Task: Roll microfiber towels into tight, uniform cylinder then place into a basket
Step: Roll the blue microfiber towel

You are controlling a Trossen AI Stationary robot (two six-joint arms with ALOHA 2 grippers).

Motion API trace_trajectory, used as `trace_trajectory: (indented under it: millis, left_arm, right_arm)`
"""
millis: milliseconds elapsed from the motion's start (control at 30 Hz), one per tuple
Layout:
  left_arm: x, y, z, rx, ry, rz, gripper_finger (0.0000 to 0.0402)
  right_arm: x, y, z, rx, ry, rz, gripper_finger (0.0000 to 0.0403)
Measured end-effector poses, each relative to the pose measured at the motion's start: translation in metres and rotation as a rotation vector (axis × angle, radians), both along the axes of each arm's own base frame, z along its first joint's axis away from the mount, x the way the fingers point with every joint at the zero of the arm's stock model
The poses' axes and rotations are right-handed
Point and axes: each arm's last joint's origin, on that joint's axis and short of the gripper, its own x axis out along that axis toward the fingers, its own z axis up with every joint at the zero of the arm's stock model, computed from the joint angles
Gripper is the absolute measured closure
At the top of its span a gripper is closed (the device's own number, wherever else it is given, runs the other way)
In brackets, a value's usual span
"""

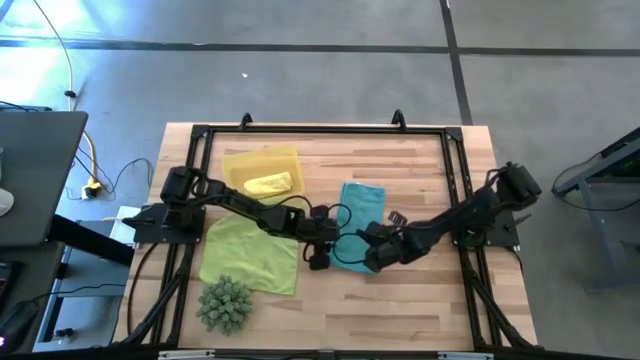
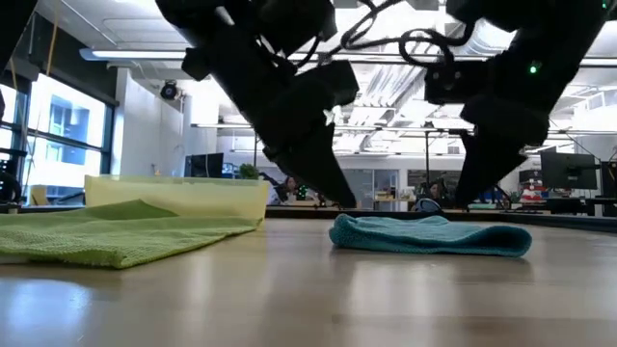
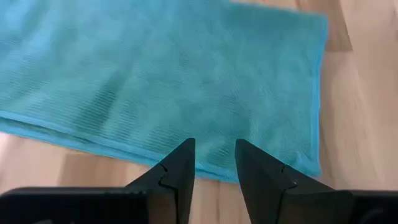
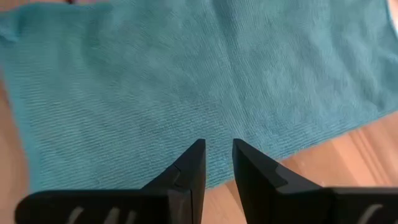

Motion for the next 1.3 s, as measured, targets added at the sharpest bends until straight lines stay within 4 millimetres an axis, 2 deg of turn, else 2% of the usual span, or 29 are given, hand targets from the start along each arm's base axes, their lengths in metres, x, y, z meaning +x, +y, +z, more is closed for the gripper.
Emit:
trace_trajectory:
  millis: [233,400,567,667,767,900,1100,1300]
  left_arm:
    - [0.002,-0.013,-0.021,-0.001,0.044,-0.034,0.0298]
    - [0.001,-0.024,-0.022,-0.057,0.041,0.008,0.0298]
    - [0.000,-0.041,-0.021,-0.145,0.021,0.068,0.0298]
    - [-0.002,-0.050,-0.022,-0.134,0.035,0.063,0.0298]
    - [-0.003,-0.057,-0.018,-0.076,0.018,0.046,0.0298]
    - [0.006,-0.064,-0.005,0.017,-0.035,-0.025,0.0298]
    - [0.014,-0.070,0.005,0.202,-0.125,-0.190,0.0298]
    - [0.018,-0.069,0.004,0.374,-0.155,-0.327,0.0298]
  right_arm:
    - [0.003,0.000,-0.022,-0.038,0.083,0.014,0.0331]
    - [0.003,-0.007,-0.030,-0.111,0.145,0.099,0.0331]
    - [-0.003,-0.023,-0.041,-0.204,0.168,0.111,0.0331]
    - [-0.004,-0.027,-0.043,-0.212,0.180,0.107,0.0331]
    - [-0.005,-0.024,-0.033,-0.193,0.199,0.140,0.0331]
    - [-0.006,-0.012,-0.002,-0.160,0.153,0.218,0.0331]
    - [-0.021,0.001,0.028,0.006,0.106,0.354,0.0331]
    - [-0.038,0.025,0.038,0.076,0.102,0.527,0.0310]
